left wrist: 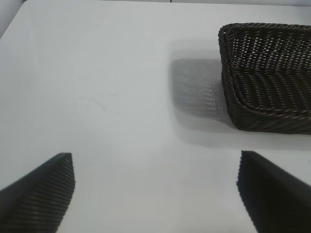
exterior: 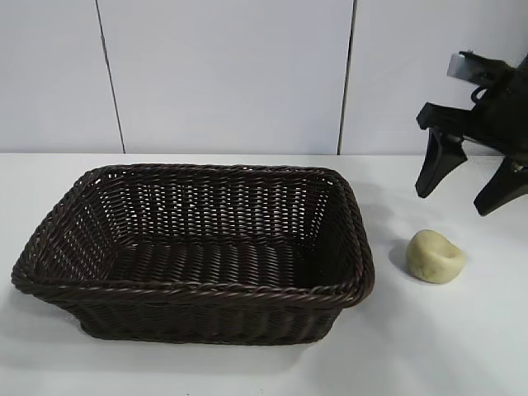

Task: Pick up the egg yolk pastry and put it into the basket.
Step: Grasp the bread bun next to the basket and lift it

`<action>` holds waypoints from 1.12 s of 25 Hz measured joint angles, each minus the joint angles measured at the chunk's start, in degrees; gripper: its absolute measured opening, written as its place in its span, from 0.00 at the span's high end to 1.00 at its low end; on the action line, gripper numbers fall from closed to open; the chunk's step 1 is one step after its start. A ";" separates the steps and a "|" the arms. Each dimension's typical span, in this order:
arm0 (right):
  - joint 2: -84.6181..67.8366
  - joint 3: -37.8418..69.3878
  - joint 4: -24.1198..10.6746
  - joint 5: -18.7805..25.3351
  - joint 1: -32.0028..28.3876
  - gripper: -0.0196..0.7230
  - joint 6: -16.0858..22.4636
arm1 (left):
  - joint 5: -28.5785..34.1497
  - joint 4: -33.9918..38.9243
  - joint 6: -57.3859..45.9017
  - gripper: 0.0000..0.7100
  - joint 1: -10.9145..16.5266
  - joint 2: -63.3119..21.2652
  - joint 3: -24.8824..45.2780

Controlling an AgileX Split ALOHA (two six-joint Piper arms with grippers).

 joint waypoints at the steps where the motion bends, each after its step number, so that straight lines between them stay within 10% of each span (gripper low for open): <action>1: 1.23 0.00 0.85 -0.40 0.00 0.26 -0.42 | 0.00 0.00 0.00 0.07 0.00 0.00 0.00; 15: 8.35 -0.48 1.02 -5.78 2.99 0.28 3.48 | 0.00 -0.06 0.00 0.07 0.00 0.00 0.00; 22: 8.35 -0.55 -4.84 -3.39 2.99 0.83 7.42 | 0.00 -0.06 0.00 0.07 0.00 0.00 0.00; 28: 3.38 -1.07 -5.58 0.12 2.99 0.93 7.42 | 0.00 -0.11 0.00 0.07 0.00 0.00 0.00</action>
